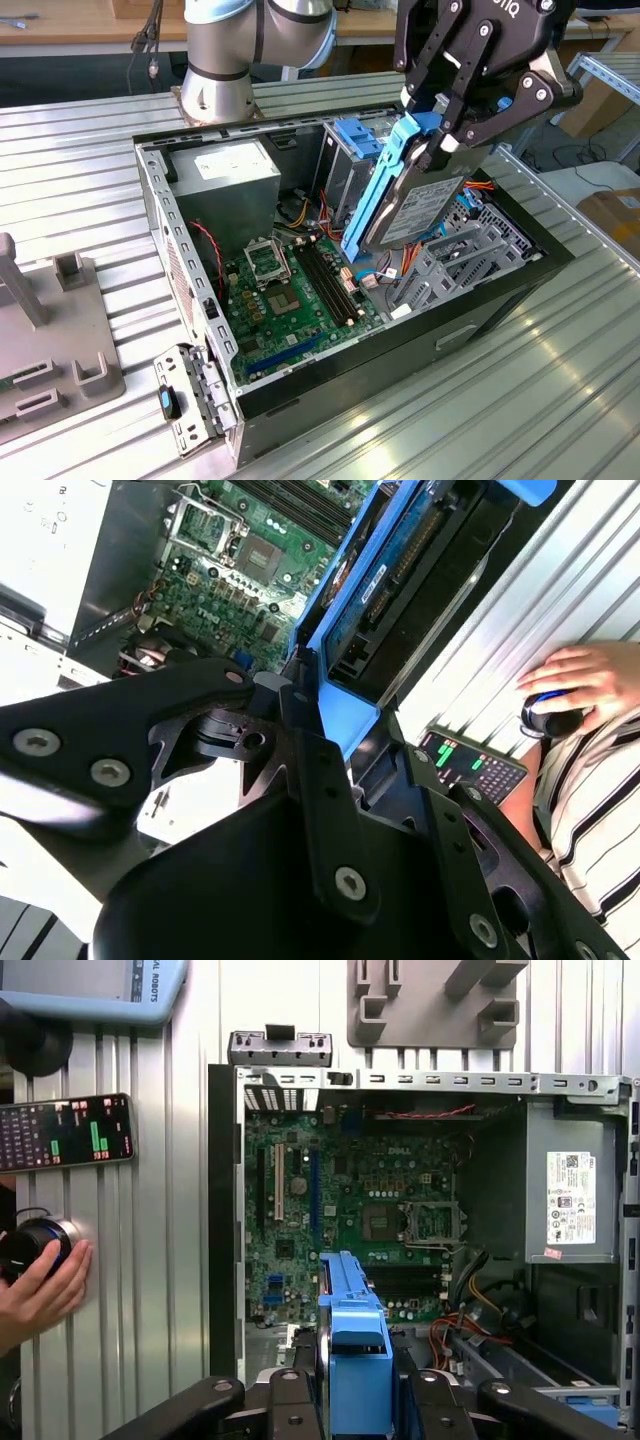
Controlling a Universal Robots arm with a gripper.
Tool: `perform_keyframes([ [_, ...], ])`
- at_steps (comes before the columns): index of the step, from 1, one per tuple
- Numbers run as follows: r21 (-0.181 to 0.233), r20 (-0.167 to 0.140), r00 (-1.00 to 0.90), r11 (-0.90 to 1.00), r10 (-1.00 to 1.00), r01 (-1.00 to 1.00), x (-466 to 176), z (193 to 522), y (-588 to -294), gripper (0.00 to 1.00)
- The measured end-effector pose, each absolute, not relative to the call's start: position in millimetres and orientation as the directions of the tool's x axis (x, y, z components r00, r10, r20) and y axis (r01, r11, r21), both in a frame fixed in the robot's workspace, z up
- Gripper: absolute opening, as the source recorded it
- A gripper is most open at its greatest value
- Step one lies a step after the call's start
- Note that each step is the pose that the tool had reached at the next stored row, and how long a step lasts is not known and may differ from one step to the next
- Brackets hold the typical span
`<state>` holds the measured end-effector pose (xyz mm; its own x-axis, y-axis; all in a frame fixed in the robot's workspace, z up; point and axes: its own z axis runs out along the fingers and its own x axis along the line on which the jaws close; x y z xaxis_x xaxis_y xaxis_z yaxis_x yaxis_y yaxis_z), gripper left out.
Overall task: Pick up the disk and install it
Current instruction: 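Pick up the disk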
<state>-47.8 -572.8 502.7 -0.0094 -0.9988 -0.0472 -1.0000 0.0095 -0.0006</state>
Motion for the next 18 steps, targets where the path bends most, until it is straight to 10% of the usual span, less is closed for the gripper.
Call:
perform_keyframes([
  [18,-0.003,-0.049,-0.009,0.009,-0.999,-1.000,20,503,-577,0.37],
])
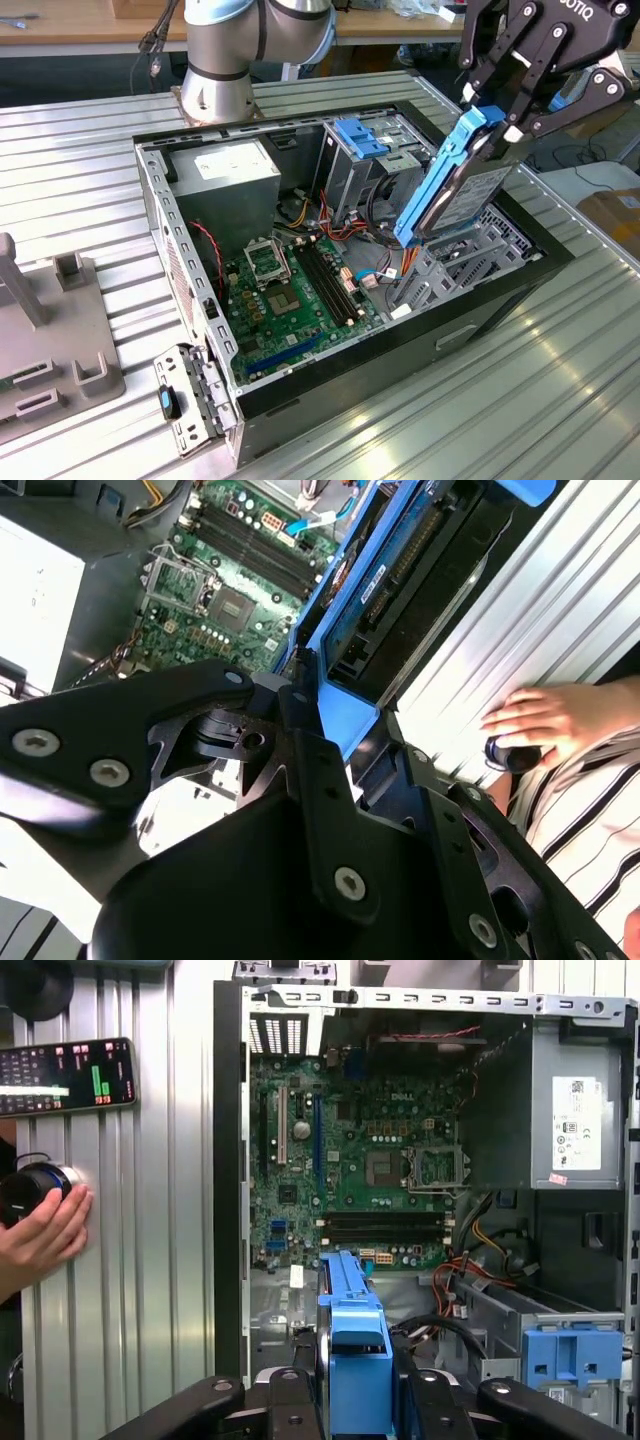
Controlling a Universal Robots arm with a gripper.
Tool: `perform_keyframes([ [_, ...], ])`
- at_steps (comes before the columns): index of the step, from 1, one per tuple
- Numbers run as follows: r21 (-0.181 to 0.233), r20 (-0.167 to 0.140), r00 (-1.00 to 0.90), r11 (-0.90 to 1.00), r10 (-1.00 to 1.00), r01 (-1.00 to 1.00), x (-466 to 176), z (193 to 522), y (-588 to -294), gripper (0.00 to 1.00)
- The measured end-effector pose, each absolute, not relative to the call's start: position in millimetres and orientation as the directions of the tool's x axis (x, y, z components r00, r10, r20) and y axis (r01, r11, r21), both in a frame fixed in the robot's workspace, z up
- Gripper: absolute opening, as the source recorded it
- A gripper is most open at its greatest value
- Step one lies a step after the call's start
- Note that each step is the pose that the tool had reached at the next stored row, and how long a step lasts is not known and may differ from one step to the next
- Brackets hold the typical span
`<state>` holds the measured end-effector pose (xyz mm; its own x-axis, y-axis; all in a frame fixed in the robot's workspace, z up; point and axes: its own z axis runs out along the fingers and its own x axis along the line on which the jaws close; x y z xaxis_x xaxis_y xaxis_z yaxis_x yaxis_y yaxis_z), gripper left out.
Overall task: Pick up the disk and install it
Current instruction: 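Pick up the disk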
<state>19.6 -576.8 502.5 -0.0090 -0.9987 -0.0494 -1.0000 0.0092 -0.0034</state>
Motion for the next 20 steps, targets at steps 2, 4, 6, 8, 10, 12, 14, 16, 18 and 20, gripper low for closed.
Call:
perform_keyframes([
  [2,-0.003,-0.050,-0.009,0.009,-0.999,-1.000,25,502,-578,0.37],
  [4,-0.003,-0.050,-0.009,0.009,-0.999,-1.000,29,502,-582,0.37],
  [6,-0.003,-0.050,-0.009,0.009,-0.999,-1.000,35,502,-585,0.37],
  [8,-0.003,-0.049,-0.009,0.009,-0.999,-1.000,39,502,-585,0.37],
  [10,-0.003,-0.050,-0.009,0.009,-0.999,-1.000,45,502,-585,0.37],
  [12,-0.003,-0.049,-0.009,0.009,-0.999,-1.000,54,502,-586,0.37],
  [14,-0.003,-0.050,-0.009,0.009,-0.999,-1.000,60,502,-586,0.37],
  [16,-0.003,-0.049,-0.009,0.009,-0.999,-1.000,64,502,-587,0.37],
  [18,-0.003,-0.050,-0.009,0.009,-0.999,-1.000,66,502,-587,0.37],
  [20,-0.003,-0.049,-0.009,0.009,-0.999,-1.000,66,502,-587,0.37],
])
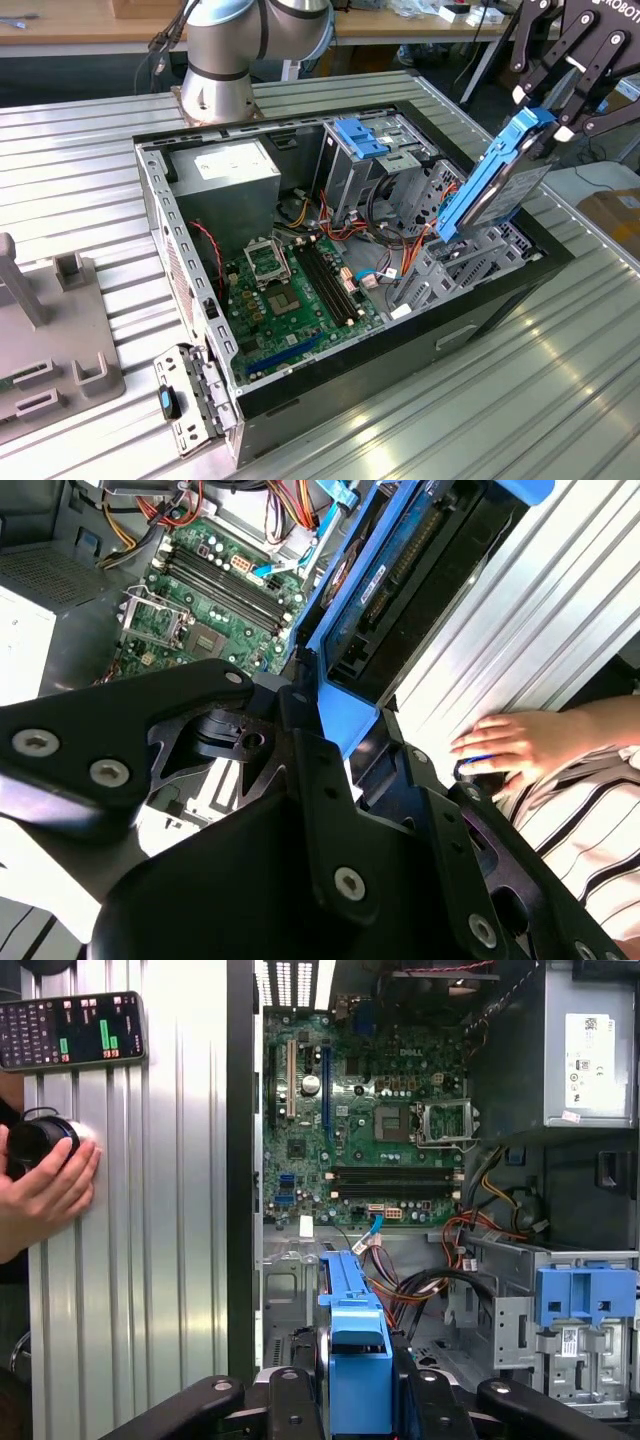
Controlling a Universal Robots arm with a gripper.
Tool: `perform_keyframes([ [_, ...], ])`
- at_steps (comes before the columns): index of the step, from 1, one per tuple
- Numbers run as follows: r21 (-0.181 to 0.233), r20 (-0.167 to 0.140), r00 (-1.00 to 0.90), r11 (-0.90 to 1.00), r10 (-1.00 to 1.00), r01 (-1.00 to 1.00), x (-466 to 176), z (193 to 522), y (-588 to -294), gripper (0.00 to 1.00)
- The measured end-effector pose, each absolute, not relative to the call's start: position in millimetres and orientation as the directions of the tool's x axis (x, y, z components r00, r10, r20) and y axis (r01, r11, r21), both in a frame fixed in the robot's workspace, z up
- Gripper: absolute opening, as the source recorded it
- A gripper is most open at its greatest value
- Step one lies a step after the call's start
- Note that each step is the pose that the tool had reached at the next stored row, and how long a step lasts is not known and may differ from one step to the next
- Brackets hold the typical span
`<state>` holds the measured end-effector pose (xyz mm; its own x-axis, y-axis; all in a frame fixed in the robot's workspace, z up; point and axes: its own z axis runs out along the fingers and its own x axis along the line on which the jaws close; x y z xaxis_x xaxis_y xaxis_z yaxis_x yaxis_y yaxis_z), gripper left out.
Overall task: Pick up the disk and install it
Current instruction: 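Pick up the disk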
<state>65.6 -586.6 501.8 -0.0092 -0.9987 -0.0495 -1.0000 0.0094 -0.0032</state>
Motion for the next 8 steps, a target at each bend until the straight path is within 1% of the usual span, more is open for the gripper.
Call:
perform_keyframes([
  [8,-0.003,-0.049,-0.009,0.009,-0.999,-1.000,65.8,497.5,-587.1,0.37],
])
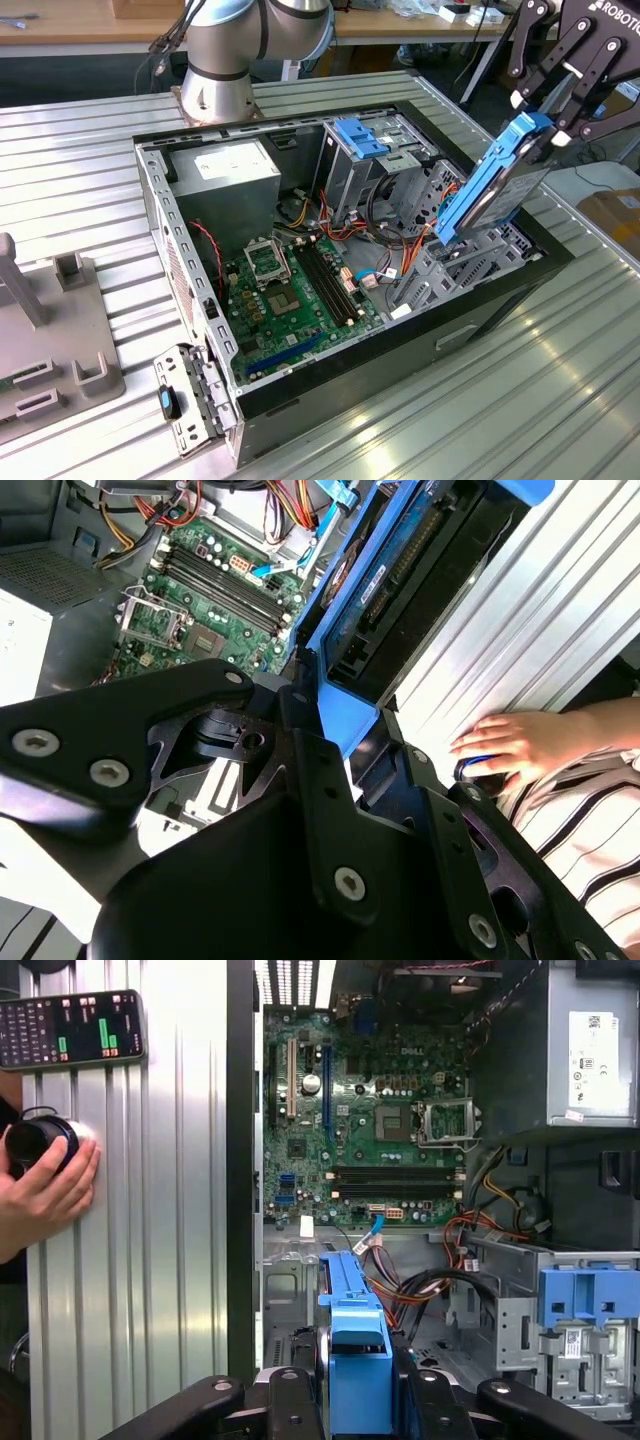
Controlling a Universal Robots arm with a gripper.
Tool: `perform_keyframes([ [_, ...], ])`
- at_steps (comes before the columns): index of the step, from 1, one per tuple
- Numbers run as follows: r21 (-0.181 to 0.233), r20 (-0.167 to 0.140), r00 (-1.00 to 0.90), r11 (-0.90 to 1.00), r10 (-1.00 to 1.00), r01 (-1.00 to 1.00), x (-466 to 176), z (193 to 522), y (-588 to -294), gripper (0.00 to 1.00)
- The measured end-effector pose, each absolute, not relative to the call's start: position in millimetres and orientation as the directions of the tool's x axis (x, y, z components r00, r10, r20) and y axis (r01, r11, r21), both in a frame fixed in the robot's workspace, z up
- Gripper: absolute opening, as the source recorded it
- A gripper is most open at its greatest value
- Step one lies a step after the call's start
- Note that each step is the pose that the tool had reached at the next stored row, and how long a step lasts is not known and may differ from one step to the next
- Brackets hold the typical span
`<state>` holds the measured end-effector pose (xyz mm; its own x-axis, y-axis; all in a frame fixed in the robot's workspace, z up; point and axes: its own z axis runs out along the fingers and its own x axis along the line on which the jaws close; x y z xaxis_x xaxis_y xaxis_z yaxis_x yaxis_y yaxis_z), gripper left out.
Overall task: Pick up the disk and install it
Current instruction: 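Pick up the disk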
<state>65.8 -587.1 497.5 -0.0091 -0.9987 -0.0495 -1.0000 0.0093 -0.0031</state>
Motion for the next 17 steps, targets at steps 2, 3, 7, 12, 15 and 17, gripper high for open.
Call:
perform_keyframes([
  [2,-0.003,-0.049,-0.009,0.009,-0.999,-1.000,66,497,-587,0.37],
  [3,-0.003,-0.049,-0.009,0.009,-0.999,-1.000,67,497,-587,0.37],
  [7,-0.003,-0.050,-0.009,0.009,-0.999,-1.000,69,492,-587,0.37],
  [12,-0.005,-0.049,-0.009,0.009,-0.999,-1.000,73,487,-587,0.37],
  [15,-0.005,-0.050,-0.009,0.009,-0.999,-1.000,77,485,-587,0.37],
  [17,-0.005,-0.050,-0.009,0.009,-0.999,-1.000,77,484,-587,0.37],
])
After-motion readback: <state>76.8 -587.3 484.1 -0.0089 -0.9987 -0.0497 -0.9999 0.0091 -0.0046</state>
